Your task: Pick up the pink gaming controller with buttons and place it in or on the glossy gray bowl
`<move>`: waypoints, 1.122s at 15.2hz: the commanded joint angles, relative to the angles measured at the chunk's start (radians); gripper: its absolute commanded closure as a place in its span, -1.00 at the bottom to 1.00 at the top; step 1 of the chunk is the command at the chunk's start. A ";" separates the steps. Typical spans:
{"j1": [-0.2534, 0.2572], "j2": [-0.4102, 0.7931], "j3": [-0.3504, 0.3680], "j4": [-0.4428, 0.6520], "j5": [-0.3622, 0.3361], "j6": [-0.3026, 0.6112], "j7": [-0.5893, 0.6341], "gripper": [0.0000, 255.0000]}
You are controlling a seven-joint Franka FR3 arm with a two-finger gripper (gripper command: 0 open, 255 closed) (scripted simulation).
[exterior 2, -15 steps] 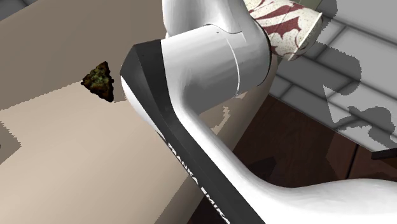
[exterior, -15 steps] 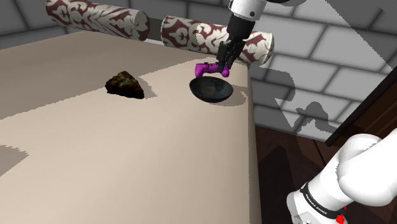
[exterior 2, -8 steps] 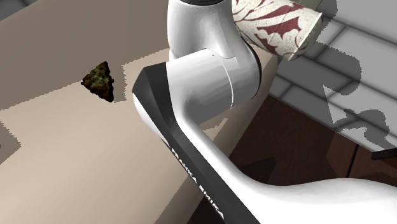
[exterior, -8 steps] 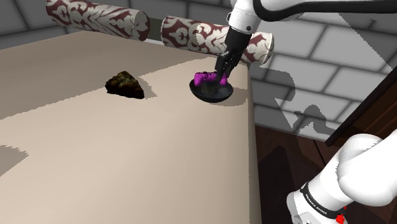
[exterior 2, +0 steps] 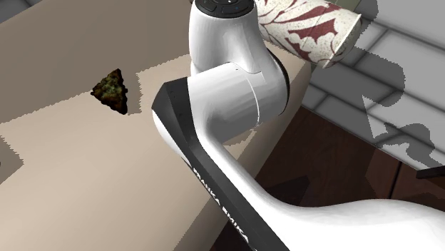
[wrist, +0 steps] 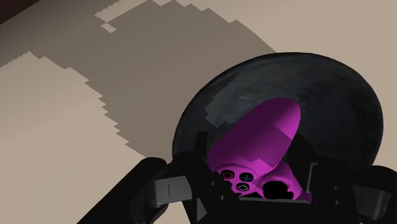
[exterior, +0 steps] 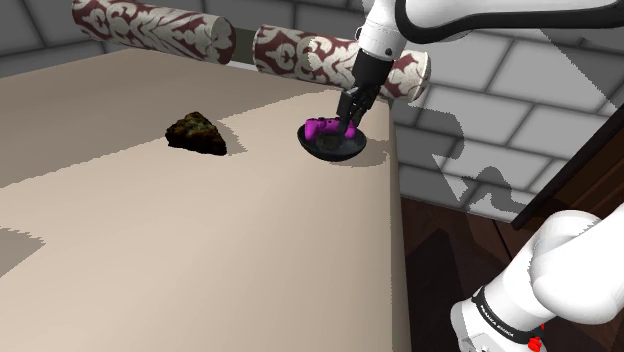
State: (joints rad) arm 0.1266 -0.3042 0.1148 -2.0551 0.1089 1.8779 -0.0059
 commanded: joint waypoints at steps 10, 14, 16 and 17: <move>-0.003 -0.006 -0.007 0.094 -0.003 -0.100 0.001 -1.00; -0.004 -0.005 -0.009 0.121 -0.004 -0.127 0.002 -1.00; -0.004 -0.005 -0.009 0.121 -0.004 -0.127 0.002 -1.00; -0.004 -0.005 -0.009 0.121 -0.004 -0.127 0.002 -1.00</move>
State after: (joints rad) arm 0.1228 -0.3095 0.1063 -1.9344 0.1051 1.7520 -0.0043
